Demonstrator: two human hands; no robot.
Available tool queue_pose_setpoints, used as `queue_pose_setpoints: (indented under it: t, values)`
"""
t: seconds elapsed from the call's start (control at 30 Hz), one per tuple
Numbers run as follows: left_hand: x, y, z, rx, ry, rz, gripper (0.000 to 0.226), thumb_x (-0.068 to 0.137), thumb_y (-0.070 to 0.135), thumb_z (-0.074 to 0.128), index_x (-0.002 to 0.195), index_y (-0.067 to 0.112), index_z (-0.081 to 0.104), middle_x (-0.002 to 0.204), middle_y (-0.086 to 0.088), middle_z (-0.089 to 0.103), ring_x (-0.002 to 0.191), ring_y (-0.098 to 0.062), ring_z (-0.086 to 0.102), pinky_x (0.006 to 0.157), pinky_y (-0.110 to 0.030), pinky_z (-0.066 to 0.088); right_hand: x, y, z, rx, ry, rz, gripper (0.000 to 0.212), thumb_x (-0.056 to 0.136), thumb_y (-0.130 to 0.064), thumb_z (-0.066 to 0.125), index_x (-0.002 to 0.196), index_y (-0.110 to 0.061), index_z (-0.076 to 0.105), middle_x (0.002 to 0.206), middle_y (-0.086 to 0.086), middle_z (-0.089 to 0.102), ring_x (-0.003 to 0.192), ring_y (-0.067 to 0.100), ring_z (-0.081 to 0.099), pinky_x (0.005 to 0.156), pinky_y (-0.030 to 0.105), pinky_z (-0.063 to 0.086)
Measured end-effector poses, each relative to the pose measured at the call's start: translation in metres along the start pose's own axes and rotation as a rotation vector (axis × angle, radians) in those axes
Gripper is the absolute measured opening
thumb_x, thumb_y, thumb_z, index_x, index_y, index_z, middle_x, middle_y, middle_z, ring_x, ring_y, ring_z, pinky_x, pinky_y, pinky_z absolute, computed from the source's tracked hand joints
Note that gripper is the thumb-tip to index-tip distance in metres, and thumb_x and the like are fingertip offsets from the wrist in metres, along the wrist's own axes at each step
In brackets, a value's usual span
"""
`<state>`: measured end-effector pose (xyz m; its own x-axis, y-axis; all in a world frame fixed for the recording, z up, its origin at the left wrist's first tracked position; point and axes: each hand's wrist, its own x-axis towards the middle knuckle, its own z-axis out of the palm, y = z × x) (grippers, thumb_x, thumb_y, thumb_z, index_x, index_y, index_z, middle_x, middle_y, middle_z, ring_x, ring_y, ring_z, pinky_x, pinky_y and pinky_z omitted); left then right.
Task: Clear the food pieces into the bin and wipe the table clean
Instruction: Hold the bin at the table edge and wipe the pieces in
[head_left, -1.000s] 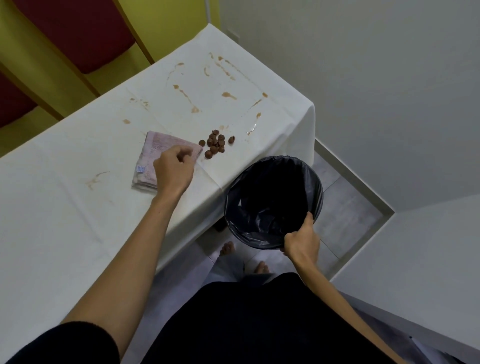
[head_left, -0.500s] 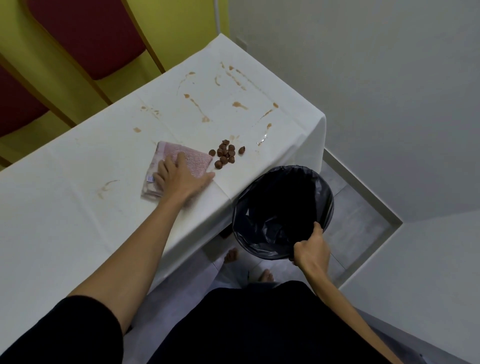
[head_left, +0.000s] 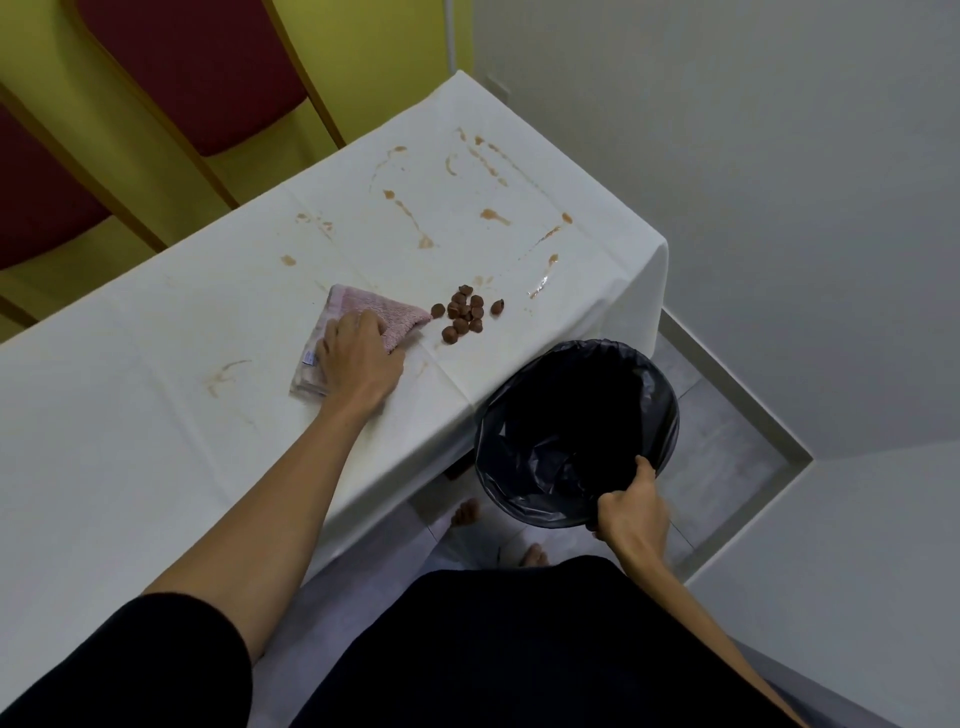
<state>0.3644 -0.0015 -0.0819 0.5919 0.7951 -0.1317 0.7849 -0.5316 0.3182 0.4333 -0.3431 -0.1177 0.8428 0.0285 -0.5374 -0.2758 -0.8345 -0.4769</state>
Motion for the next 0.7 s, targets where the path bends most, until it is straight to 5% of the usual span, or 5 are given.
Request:
queue_pose_setpoints:
  t: [0.13,0.33,0.53,0.7]
  values:
    - [-0.001,-0.001,-0.003,-0.013,-0.111,-0.195,0.035,0.083,0.052,0.063,0.112,0.034,0.054,0.156,-0.018,0.022,0.146,-0.048,0.011,0.119,-0.060,0.008,0.001,-0.001,0.001,0.008,0.003,0.002,0.076,0.082,0.004,0.044,0.150,-0.022,0.024,0.076,0.007,0.065,0.063,0.027,0.069,0.062,0.045,0.061]
    - [0.007,-0.002,-0.020,0.015,-0.141,-0.226,0.043,0.085,0.053,0.059,0.121,0.029,0.056,0.133,-0.019,0.041,0.120,-0.045,0.043,0.105,-0.050,0.030,-0.003,-0.005,-0.001,0.005,0.003,0.006,0.078,0.081,0.005,0.043,0.151,-0.020,0.023,0.070,0.008,0.067,0.063,0.026,0.068,0.062,0.044,0.061]
    - [0.009,-0.005,-0.029,-0.080,-0.088,-0.270,0.033,0.087,0.040,0.060,0.117,0.026,0.061,0.128,-0.018,0.040,0.111,-0.044,0.049,0.103,-0.046,0.031,-0.002,-0.006,0.000,0.020,-0.005,0.008,0.078,0.081,0.006,0.043,0.152,-0.020,0.023,0.071,0.009,0.067,0.062,0.025,0.068,0.060,0.044,0.061]
    - [0.009,0.002,-0.030,-0.198,-0.043,-0.209,0.021,0.087,0.036,0.062,0.104,0.027,0.069,0.106,-0.012,0.060,0.120,-0.036,0.044,0.093,-0.042,0.037,-0.005,-0.008,-0.005,0.014,0.000,0.012,0.079,0.081,0.006,0.043,0.153,-0.018,0.022,0.066,0.008,0.068,0.059,0.023,0.068,0.060,0.041,0.060]
